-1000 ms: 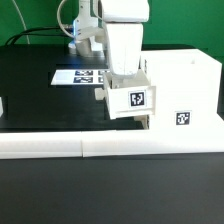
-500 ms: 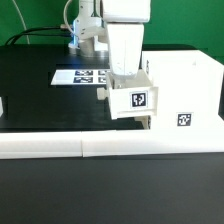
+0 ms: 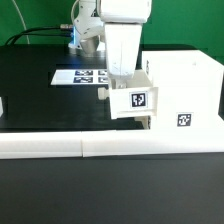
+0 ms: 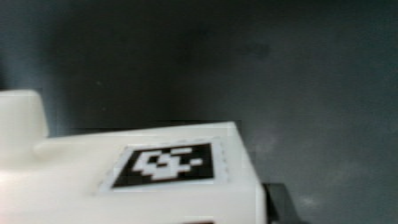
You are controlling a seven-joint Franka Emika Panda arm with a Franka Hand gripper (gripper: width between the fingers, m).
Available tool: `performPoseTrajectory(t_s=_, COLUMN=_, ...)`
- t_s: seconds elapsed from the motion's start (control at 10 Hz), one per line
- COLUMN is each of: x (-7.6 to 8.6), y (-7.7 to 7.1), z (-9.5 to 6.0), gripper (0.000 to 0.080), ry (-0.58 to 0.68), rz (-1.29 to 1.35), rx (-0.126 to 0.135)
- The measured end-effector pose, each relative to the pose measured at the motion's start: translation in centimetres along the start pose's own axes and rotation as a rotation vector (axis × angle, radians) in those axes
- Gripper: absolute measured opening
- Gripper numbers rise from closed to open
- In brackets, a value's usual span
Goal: Assemble drawer
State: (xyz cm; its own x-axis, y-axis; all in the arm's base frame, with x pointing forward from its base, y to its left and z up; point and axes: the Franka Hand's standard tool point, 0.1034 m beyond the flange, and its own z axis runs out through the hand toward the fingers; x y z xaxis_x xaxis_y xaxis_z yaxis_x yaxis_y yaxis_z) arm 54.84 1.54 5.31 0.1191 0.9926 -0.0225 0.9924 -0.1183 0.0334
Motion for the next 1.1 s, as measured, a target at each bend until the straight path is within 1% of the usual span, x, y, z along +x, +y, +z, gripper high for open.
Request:
performPoseTrajectory(t_s=0.5, x=0.0, y=-0.1, z=0.0, gripper=0.0048, ry=-0.004, rz=0.001, rx=0.008)
performPoseTrajectory(t_s=0.6, x=0.0, y=-0.1, z=0.0, gripper=0.0122, ry=-0.004, rz=0.001, rx=0.008)
performPoseTrajectory(t_s=0.7, x=0.0, y=-0.1, z=-0.1, gripper=0.0122, ry=-0.004, rz=0.002, rx=0.008)
performPoseTrajectory(t_s=0.8, x=-0.2, y=-0.1, z=-0.5, gripper=0.0257, ry=-0.008, rz=0.005, rx=0.011)
performPoseTrajectory(t_s=0.9, x=-0.5, y=0.0, z=-1.2, gripper=0.0476, ry=-0.014, rz=0.007, rx=0.015)
performPoseTrajectory(t_s=1.0, x=-0.6, y=0.0, z=-1.6, gripper=0.0476, ry=-0.019, rz=0.008, rx=0.021)
performPoseTrajectory(t_s=1.1, x=-0.8, y=0.1, z=-2.4, gripper=0.0591, ry=-0.027, rz=0.008, rx=0.029)
